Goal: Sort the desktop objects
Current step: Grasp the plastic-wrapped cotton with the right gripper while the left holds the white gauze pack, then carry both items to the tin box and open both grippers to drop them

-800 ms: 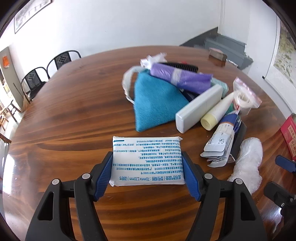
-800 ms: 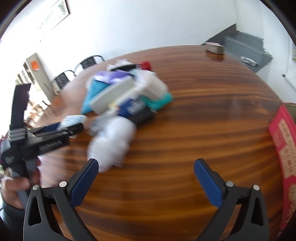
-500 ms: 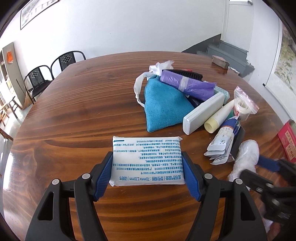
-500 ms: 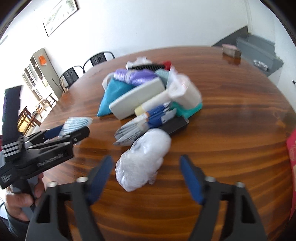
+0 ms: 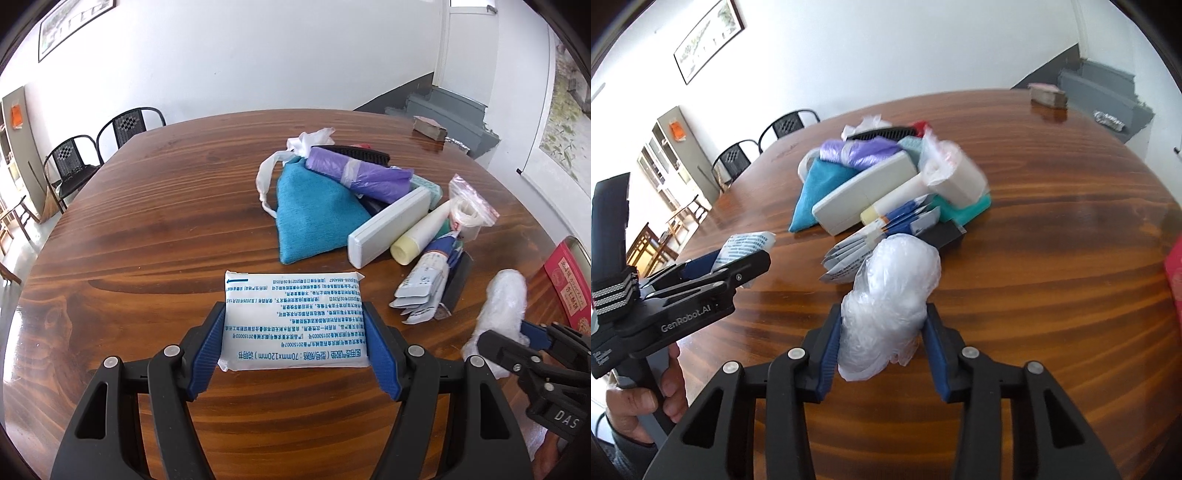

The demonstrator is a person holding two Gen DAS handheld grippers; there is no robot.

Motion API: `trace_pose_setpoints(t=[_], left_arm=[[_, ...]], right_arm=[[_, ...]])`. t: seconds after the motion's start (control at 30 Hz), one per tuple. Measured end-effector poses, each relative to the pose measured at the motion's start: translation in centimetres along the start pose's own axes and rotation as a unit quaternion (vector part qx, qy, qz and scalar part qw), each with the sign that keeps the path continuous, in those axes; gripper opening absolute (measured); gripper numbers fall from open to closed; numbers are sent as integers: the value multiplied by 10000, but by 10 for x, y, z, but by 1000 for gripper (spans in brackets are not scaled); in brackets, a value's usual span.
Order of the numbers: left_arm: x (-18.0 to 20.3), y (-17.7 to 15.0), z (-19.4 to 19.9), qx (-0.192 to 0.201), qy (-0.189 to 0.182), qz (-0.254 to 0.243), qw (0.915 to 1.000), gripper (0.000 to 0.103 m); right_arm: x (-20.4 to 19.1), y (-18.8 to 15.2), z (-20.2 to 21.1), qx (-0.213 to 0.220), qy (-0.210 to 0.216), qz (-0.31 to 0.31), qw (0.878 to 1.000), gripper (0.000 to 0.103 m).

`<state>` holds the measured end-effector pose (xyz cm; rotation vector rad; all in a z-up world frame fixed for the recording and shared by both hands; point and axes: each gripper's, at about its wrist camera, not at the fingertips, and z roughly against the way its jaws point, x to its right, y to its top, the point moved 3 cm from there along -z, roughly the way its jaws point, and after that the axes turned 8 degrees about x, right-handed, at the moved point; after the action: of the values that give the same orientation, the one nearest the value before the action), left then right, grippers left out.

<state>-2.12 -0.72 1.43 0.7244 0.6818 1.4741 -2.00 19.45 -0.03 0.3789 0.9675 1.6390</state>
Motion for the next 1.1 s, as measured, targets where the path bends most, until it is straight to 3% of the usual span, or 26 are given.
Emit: trace_pose_setpoints(t=[0.57, 0.83, 1.1], left_arm=[[76, -1, 20, 70, -407, -361, 9985, 73], [150, 3, 33, 134, -872, -788, 9930, 73], [233, 7, 46, 163, -1533, -1193, 9808, 73]], right_arm=[[83, -8, 93, 856, -911, -543, 9907, 46], [141, -10, 153, 1414, -1514, -892, 9742, 46], [200, -22, 209, 1744, -2255, -1228, 9506, 48]])
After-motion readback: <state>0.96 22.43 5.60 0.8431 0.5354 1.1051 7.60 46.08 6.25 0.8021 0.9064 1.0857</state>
